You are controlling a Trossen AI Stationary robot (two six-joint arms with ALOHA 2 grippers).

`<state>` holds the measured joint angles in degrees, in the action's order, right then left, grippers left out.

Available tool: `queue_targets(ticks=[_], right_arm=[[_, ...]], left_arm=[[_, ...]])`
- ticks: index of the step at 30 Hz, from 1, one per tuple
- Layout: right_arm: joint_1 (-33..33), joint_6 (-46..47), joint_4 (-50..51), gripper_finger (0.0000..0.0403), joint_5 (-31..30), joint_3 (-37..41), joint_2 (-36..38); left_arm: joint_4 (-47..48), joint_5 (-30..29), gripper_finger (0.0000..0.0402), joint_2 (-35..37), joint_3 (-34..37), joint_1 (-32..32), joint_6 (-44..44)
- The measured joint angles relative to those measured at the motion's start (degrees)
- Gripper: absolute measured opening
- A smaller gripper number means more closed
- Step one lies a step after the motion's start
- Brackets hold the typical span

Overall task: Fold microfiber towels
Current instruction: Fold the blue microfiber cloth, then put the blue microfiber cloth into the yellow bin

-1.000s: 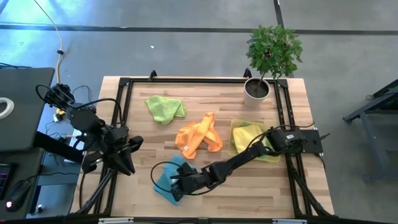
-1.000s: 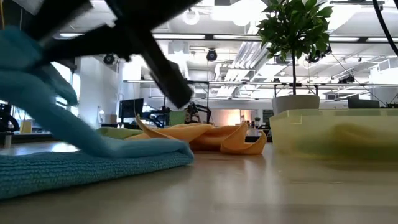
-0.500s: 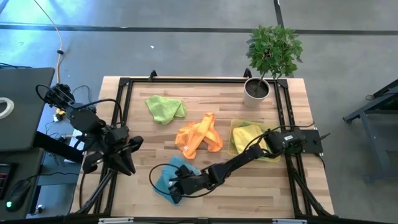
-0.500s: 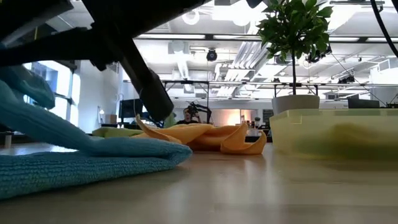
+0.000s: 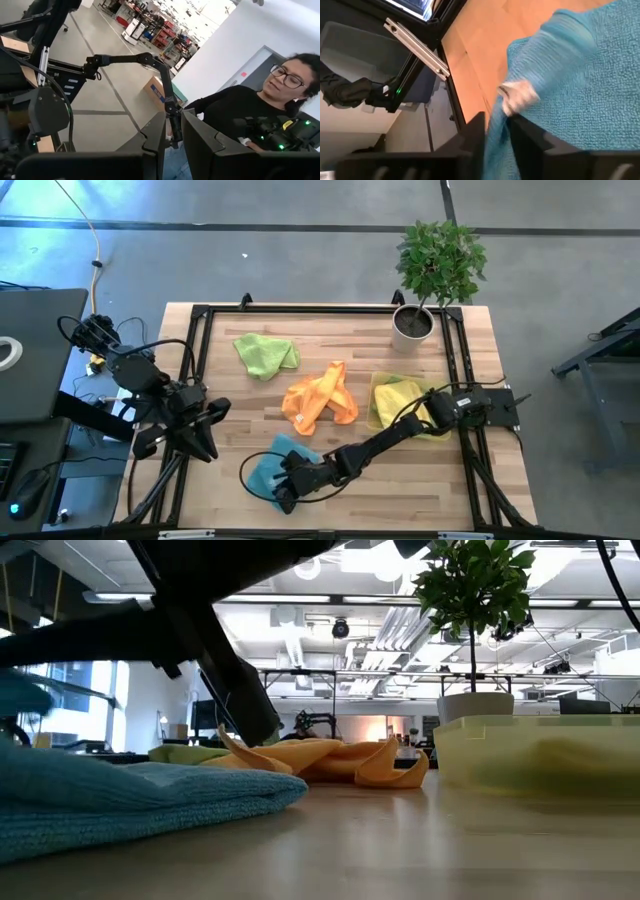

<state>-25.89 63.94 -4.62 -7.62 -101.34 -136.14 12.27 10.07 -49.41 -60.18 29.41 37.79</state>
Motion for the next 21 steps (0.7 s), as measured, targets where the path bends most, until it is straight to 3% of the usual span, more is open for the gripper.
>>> queue_targets(ticks=[7, 13, 21], right_arm=[[2.05, -2.80, 0.61, 0.0164, 7.81, 0.00, 1.10], [4.59, -5.05, 9.77, 0.0167, 8.53, -0.02, 3.45], [8.56, -3.41, 21.48, 0.0156, 4.11, -0.09, 3.93]], left_arm=[[0.00, 0.00, 0.0053, 0.00, 0.00, 0.00, -0.05], [0.39, 0.01, 0.0053, -0.03, 0.00, 0.00, -0.03], [0.47, 0.32, 0.0053, -0.04, 0.00, 0.00, 0.04]])
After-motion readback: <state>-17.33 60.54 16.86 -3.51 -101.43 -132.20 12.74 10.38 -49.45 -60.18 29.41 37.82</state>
